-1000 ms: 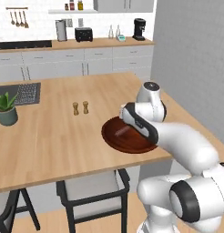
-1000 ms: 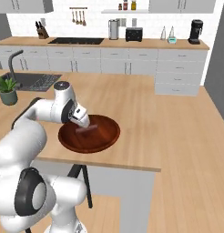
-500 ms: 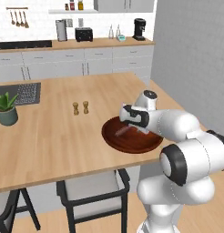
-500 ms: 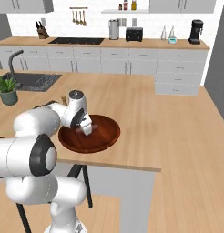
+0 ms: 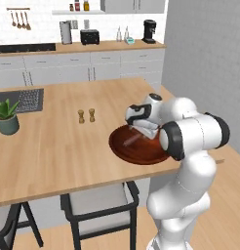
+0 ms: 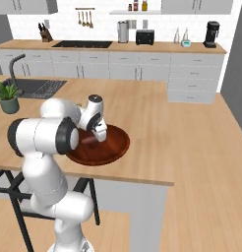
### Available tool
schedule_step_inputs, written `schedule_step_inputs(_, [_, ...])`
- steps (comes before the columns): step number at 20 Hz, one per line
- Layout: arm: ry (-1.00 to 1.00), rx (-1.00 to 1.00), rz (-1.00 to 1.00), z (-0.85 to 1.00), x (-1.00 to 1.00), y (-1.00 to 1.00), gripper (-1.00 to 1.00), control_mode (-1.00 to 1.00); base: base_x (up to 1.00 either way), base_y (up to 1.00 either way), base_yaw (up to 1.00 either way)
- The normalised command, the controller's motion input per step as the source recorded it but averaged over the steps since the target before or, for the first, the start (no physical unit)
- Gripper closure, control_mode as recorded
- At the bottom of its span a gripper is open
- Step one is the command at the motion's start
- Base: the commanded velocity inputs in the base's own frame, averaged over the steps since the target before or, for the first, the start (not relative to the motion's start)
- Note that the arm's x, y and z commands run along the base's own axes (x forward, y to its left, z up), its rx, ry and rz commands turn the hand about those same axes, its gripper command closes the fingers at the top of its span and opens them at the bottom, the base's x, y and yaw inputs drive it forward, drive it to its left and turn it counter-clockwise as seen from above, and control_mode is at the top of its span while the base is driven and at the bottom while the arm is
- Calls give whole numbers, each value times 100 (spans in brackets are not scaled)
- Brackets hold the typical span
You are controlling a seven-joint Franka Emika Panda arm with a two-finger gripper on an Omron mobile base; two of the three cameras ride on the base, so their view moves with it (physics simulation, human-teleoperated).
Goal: Place one bun and one sausage from the bowl on each plate.
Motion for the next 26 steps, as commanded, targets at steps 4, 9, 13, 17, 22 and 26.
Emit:
schedule_step_inputs(4, [1,1,0,-60,23,4,-100,-100,0,0,0])
schedule_step_inputs(9, [0,0,-1,-50,26,18,-100,-100,0,0,0])
schedule_step_inputs(13, [0,0,0,-36,29,13,-100,-100,0,0,0])
schedule_step_inputs(17, [0,0,0,-27,19,7,100,-100,0,0,0])
schedule_step_inputs(22, [0,0,0,0,0,0,100,-100,0,0,0])
schedule_step_inputs(26, [0,0,1,27,0,0,100,-100,0,0,0])
